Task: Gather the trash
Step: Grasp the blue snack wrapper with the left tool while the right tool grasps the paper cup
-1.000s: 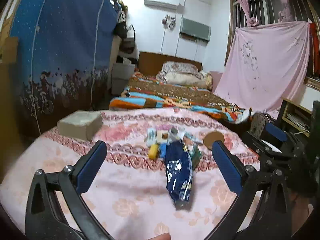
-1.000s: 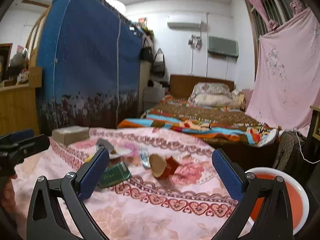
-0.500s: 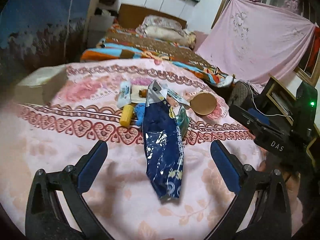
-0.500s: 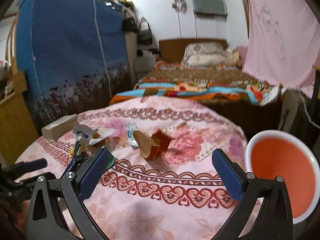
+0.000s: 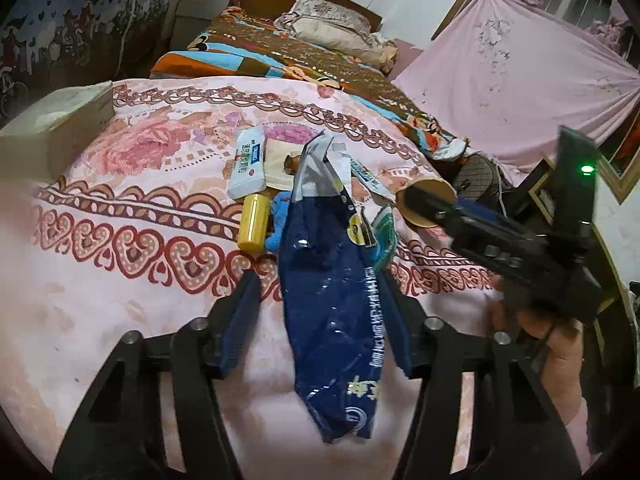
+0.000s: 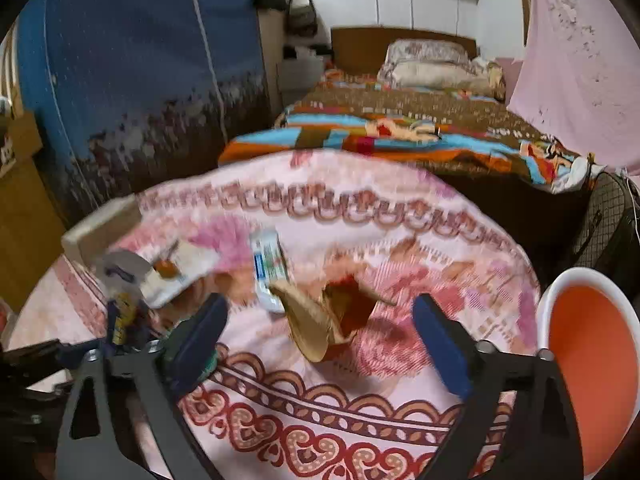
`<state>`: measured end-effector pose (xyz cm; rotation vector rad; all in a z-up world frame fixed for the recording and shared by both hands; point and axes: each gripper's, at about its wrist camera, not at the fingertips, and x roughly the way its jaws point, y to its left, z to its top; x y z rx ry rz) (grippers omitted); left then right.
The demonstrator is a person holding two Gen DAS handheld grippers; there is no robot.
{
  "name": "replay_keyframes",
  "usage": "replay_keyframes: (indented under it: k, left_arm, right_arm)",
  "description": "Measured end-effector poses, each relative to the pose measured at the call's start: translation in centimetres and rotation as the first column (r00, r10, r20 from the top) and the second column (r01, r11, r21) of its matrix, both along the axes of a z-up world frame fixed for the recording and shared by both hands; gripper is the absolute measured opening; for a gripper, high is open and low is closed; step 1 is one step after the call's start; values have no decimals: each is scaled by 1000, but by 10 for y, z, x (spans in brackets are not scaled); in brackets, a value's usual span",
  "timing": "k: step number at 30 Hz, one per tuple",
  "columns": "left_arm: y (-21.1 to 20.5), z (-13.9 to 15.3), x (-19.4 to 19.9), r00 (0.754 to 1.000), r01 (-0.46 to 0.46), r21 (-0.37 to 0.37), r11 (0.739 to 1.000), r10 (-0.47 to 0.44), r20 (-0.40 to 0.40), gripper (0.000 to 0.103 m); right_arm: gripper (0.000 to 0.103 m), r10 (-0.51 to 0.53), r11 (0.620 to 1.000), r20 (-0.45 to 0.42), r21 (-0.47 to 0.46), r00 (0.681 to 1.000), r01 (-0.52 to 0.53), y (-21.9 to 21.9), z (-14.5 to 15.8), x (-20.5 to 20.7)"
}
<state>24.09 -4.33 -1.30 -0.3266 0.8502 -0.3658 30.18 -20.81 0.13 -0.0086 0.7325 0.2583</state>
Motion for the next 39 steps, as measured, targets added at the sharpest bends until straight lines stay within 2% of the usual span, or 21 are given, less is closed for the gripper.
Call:
replay_keyframes:
  k: [3, 5, 6, 7, 11, 13, 16, 19, 22, 33, 39]
  left_arm:
    - [2, -1, -3, 1000, 6, -27, 1000, -5, 7, 29]
    - [3, -2, -3, 1000, 14, -44, 999, -14, 7, 25]
    - [3, -1, -4, 1000, 13, -47, 999, -13, 9, 25]
    - [4, -1, -5, 1000, 12, -51, 999, -11, 14, 25]
    - [9, 2, -10, 999, -5, -75, 997, 8, 43, 24]
    - [14, 2, -13, 998, -24, -102, 995, 30, 59, 24]
    - [22, 4, -18, 994, -54, -140, 989, 67, 87, 24]
    - [29, 8, -29, 984, -76, -169, 983, 102, 149, 24]
    - [29, 11, -32, 977, -92, -169, 981, 122, 176, 24]
    - [32, 9, -36, 972, -107, -173, 979, 140, 190, 24]
    - [31, 16, -48, 956, -122, -178, 977, 163, 242, 24]
  right_arm:
    - [73, -11, 1000, -18, 17, 1000, 12, -5, -4, 2]
    - [60, -25, 999, -20, 35, 1000, 25, -10, -5, 2]
    - [44, -27, 999, -22, 45, 999, 28, -12, -5, 1]
    - [37, -27, 998, -25, 53, 999, 28, -13, -6, 2]
    - [31, -13, 996, -36, 87, 999, 16, -16, -6, 3]
    - [24, -4, 996, -36, 88, 999, 7, -15, -6, 3]
    - [17, -1, 997, 1, 79, 1000, 1, -11, -1, -3]
    - [14, 15, 997, 44, 79, 999, -18, -9, 4, -11]
    - [13, 44, 994, 96, 94, 994, -53, -8, 10, -20]
    - [13, 48, 988, 264, 129, 963, -85, -13, 27, -50]
    - [13, 11, 983, 416, 163, 909, -87, -23, 38, -80]
